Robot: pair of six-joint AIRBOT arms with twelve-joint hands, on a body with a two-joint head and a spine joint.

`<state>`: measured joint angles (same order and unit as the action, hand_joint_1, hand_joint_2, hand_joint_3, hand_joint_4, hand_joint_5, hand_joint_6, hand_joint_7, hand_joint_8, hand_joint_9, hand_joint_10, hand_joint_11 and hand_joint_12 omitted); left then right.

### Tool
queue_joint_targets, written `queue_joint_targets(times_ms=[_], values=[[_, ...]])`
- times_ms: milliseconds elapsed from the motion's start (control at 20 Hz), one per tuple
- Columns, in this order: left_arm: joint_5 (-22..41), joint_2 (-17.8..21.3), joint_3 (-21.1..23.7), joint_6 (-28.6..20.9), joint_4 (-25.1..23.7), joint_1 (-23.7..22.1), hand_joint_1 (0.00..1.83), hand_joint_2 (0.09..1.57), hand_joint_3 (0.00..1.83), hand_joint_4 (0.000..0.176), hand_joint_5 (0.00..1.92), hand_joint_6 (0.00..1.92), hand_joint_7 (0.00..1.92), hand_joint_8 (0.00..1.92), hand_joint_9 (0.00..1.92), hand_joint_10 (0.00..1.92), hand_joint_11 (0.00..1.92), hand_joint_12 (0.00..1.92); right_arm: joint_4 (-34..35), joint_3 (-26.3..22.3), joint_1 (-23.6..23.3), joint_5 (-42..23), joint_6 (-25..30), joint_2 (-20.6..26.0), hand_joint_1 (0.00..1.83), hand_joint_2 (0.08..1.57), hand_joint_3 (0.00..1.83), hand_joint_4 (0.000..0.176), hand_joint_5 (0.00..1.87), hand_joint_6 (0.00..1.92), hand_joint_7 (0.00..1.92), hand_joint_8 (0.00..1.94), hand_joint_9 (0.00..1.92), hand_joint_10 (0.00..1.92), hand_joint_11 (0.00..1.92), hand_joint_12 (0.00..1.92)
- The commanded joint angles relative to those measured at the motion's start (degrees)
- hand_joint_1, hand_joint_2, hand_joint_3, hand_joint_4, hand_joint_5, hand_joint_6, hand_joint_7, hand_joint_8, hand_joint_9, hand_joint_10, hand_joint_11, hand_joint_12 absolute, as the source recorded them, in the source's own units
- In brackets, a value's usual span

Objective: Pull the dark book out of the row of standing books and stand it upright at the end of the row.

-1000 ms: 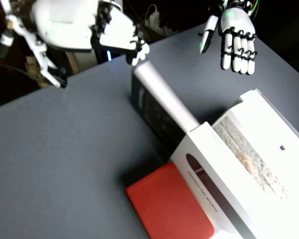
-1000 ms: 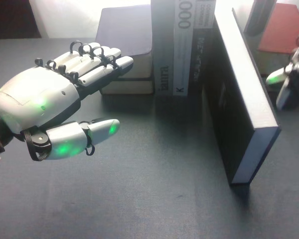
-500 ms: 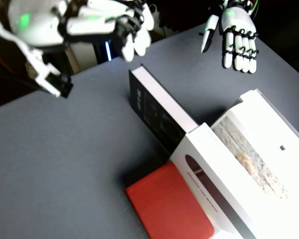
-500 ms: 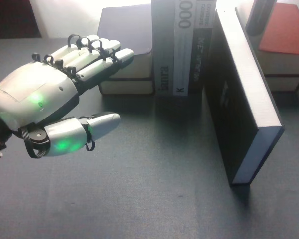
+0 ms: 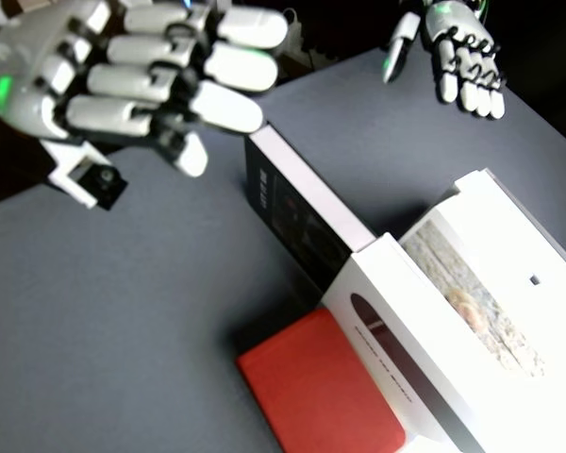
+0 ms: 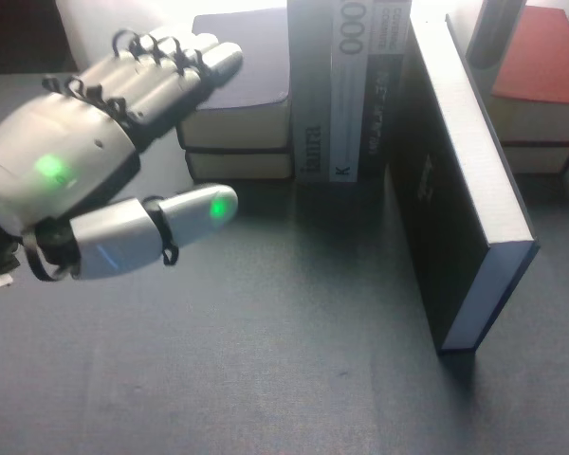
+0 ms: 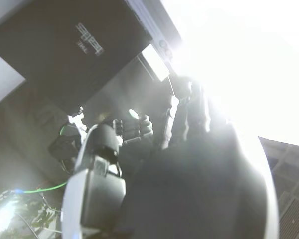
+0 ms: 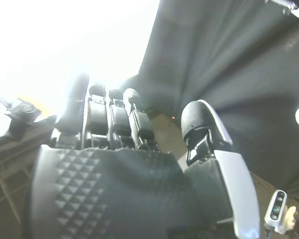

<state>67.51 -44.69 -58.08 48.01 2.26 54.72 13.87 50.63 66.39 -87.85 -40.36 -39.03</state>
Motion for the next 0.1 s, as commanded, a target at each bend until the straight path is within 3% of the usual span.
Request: queue_joint_targets(times_ms=[0,50], values=[[9.32,0.29,0.34,-0.1,0.75,-0.25,0.0,1.3,0.0,0.053,0.0,0.0,0.0,0.0,0.0,0.0,0.0,0.0,0.92,0.13,-0.31,-8.24,0.19,0.07,0.0,1.41,0.0,0.0,0.0,0.0,0.0,0.0,0.0,0.0,0.0,1.92],[11.08,0.5,0.34,-0.47,1.32,0.0,0.0,1.3,0.0,0.053,0.0,0.0,0.0,0.0,0.0,0.0,0.0,0.0,1.25,0.14,-0.24,-9.15,0.19,0.16,0.0,1.41,0.0,0.0,0.0,0.0,0.0,0.0,0.0,0.0,0.0,1.92]])
